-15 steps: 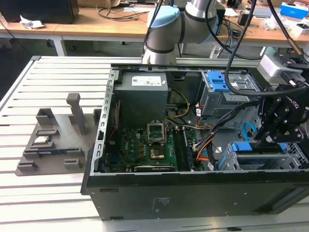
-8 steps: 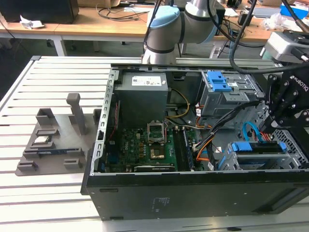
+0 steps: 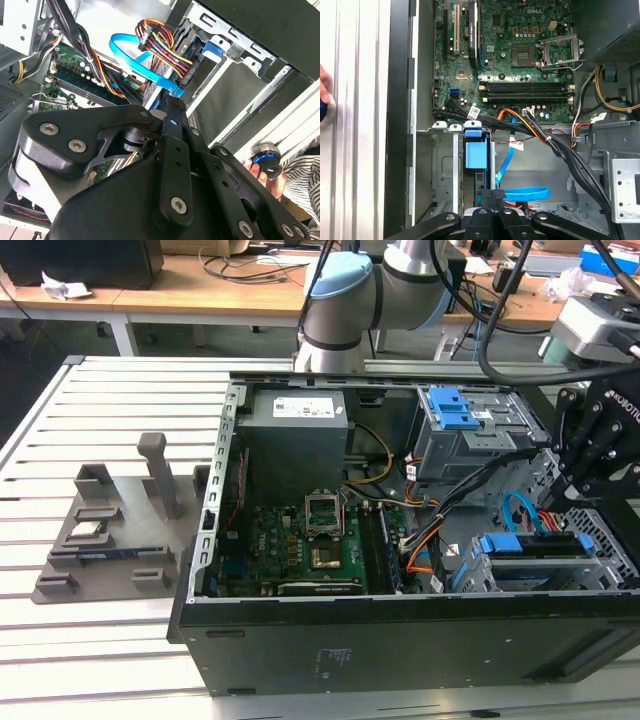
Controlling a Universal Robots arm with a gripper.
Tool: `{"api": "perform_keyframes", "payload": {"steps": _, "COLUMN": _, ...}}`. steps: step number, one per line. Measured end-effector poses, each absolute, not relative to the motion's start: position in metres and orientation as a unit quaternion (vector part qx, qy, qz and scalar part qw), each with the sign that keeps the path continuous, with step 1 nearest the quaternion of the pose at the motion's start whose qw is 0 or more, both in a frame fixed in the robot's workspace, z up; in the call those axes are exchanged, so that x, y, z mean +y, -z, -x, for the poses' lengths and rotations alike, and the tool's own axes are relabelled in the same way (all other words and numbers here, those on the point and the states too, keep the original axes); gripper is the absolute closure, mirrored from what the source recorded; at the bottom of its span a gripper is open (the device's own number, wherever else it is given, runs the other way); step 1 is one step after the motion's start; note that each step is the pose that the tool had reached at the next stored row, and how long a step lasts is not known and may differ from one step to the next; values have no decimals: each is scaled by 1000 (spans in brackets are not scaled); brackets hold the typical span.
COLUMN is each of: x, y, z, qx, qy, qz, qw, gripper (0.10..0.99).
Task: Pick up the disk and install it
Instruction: 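Insert the second disk wire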
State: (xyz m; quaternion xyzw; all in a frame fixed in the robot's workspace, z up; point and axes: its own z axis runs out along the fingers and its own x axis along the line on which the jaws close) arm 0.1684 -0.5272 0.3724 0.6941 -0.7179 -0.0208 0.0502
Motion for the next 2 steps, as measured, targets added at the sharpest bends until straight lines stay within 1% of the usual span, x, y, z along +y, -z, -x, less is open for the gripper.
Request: {"api": "perform_keyframes", "payload": {"steps": 2, "x": -527, "y": -372, "z": -168, "qx": -718, "qy": 21, "qz": -694, "qw": 50, "gripper": 980}}
